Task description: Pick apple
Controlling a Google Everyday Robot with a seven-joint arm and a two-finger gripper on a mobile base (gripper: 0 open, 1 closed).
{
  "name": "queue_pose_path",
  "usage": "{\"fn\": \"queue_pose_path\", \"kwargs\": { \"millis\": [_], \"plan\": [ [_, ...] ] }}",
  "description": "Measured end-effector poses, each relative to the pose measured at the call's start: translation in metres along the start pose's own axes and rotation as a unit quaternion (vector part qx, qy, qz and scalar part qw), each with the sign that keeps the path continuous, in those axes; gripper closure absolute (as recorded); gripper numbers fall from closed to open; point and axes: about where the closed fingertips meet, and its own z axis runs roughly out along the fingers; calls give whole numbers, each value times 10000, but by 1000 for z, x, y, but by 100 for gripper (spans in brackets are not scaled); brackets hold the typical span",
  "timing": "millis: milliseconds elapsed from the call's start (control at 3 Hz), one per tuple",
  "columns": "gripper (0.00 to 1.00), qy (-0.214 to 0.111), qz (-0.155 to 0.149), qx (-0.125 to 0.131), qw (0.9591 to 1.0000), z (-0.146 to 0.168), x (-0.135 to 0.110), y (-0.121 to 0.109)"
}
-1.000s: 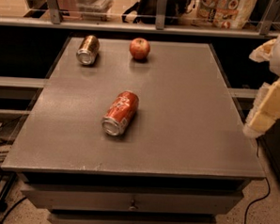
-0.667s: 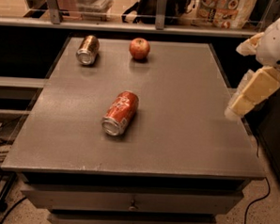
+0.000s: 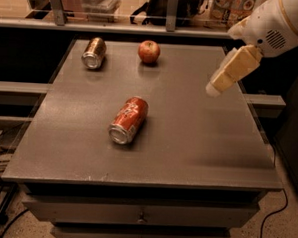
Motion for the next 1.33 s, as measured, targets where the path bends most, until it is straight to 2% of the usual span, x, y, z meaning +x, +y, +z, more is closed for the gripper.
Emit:
{"fn": "queue_pose_path", "kwargs": {
  "millis": [333, 667, 1333],
  "plan": [
    [0, -108, 213, 75, 9997, 4, 7, -2],
    [0, -348, 384, 117, 9986, 24, 1, -14],
    [0, -898, 765, 226, 9928, 75, -27, -47]
  ]
}}
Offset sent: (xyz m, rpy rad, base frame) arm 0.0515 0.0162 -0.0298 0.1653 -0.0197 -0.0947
